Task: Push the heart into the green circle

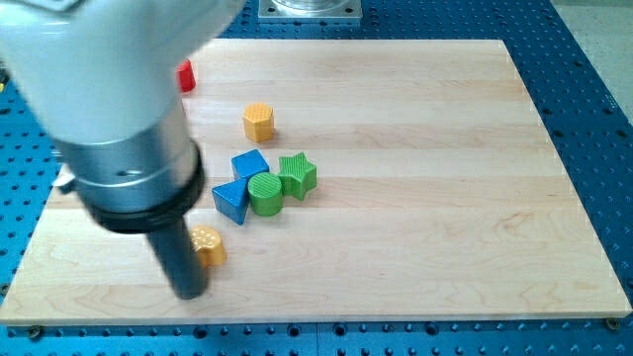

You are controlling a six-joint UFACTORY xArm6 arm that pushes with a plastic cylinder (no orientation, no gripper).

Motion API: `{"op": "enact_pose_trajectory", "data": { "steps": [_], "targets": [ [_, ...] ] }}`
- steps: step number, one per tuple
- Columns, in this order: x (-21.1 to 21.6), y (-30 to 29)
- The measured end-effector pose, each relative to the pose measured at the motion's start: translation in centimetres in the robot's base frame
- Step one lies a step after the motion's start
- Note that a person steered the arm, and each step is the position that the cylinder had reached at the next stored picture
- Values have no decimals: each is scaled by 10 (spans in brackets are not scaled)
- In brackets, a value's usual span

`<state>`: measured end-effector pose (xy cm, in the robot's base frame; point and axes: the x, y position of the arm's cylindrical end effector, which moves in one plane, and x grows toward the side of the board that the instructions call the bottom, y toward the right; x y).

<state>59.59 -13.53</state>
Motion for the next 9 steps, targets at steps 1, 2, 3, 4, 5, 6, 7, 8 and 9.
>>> {"op": "enact_pose_trajectory", "data": {
  "steps": [1, 2, 3, 4, 5, 6, 7, 8, 9],
  "targets": [
    [-4, -33],
    [-19, 12],
    [-20, 53],
    [-20, 77],
    [-20, 63],
    [-23, 62],
    [-23, 62],
    [-31, 62],
    [-31, 69]
  ]
}}
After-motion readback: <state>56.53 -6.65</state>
